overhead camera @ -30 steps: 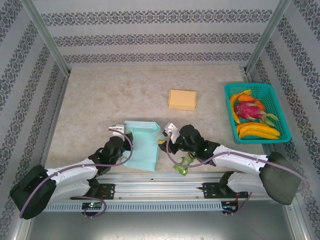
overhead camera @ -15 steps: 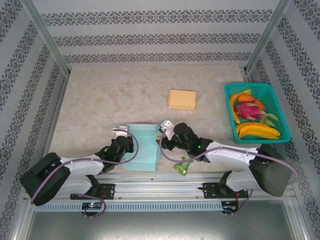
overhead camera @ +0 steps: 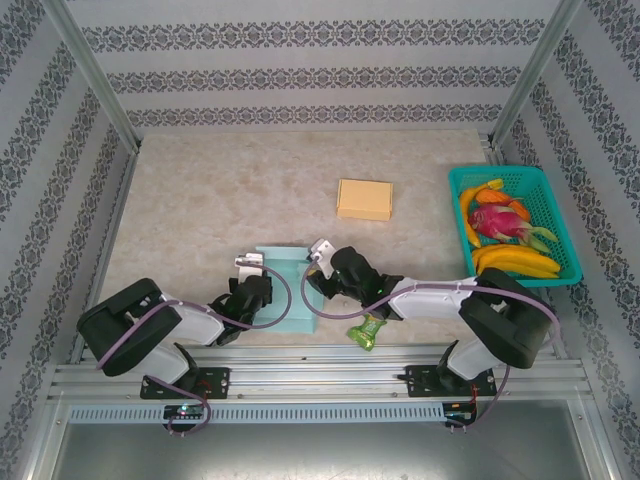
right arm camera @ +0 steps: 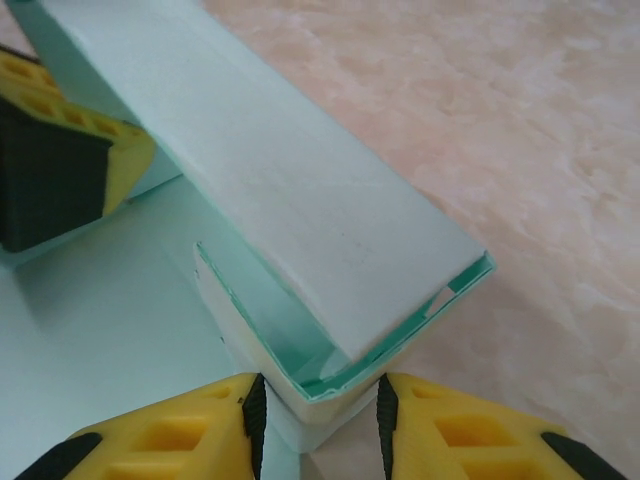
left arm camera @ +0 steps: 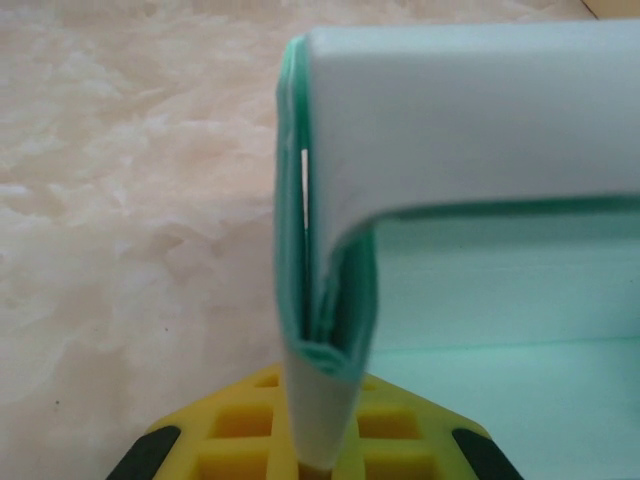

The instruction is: Fold the paper box

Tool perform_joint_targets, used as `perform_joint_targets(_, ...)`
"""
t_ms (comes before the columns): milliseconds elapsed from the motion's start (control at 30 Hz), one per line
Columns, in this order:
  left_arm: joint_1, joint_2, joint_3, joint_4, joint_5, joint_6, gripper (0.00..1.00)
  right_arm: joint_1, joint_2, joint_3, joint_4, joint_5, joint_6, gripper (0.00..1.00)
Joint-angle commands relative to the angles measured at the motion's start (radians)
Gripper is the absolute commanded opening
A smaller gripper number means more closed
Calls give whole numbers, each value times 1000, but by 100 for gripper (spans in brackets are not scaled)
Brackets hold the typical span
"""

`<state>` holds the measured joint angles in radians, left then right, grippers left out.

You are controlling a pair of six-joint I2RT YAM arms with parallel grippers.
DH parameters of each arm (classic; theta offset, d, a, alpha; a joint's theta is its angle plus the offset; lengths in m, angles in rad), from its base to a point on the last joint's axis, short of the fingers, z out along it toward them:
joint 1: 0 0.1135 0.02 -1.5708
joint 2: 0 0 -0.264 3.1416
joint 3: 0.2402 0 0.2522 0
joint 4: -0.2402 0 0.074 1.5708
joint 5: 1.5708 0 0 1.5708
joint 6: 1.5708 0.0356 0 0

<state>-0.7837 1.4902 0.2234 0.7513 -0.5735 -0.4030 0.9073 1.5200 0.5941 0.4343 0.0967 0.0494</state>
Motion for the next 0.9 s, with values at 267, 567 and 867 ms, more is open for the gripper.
perform_joint_targets(267,-52,135,19,140,2,10,0,25,171,-82,424,185,76,37)
perform_joint_targets(567,-65,163,55,86,10,-27,0,59,303,-121,676,379,45,32)
perform_joint_targets(867,-97,140,148,-226,-159,-237,0,99,336,-66,577,802,127,25)
